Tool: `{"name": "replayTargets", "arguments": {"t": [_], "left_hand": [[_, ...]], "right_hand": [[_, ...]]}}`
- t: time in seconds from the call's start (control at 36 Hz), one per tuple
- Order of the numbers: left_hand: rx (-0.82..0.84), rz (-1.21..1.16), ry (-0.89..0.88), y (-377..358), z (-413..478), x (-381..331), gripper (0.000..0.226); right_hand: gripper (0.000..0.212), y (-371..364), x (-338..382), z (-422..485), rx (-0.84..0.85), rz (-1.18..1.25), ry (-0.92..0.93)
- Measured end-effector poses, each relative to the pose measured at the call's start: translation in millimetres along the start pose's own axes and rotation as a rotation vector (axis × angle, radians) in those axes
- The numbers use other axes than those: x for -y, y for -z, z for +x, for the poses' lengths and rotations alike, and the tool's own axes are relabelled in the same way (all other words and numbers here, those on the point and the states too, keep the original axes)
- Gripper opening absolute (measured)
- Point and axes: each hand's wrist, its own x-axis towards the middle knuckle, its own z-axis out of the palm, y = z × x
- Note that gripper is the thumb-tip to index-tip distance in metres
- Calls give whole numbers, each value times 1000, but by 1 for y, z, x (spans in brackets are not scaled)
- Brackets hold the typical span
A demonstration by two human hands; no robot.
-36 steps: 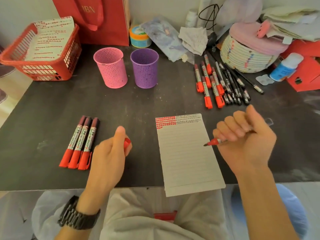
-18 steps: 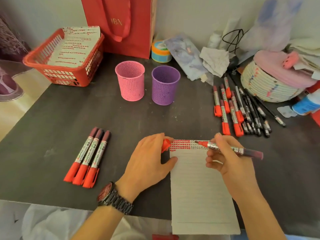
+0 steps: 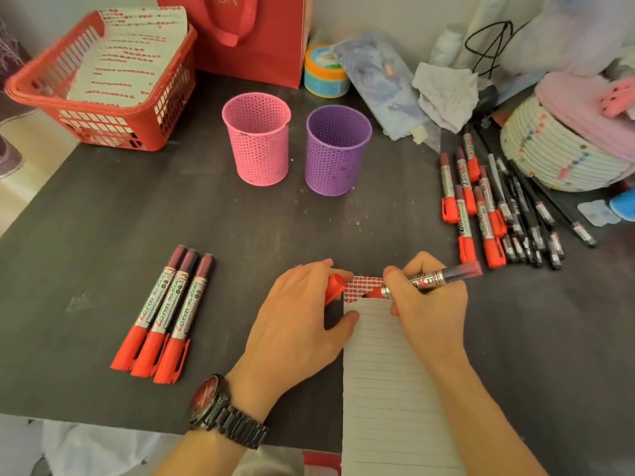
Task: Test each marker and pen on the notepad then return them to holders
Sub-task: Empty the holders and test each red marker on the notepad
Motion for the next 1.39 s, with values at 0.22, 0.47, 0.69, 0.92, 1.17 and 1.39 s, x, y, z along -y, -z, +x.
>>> {"name": "replayTargets", "arguments": {"t": [0.22, 0.47, 0.69, 0.92, 1.17, 1.39], "left_hand": [[-1, -23, 22, 2, -1, -3, 50], [3, -15, 42, 2, 1, -3, 51], [5, -9, 35, 3, 1, -2, 51], [-1, -27, 17, 4, 0, -1, 49], [-3, -27, 16, 2, 0, 0, 50], [1, -28, 21, 1, 0, 1, 53]], "right_hand": [[30, -3, 4, -1, 15, -84, 7], [30, -4, 5, 0, 24, -142, 35], [30, -5, 5, 0, 21, -170, 43], [29, -4, 4, 1, 18, -179, 28], [28, -4, 3, 1, 22, -192, 33], [28, -4, 3, 1, 21, -182, 35]]}}
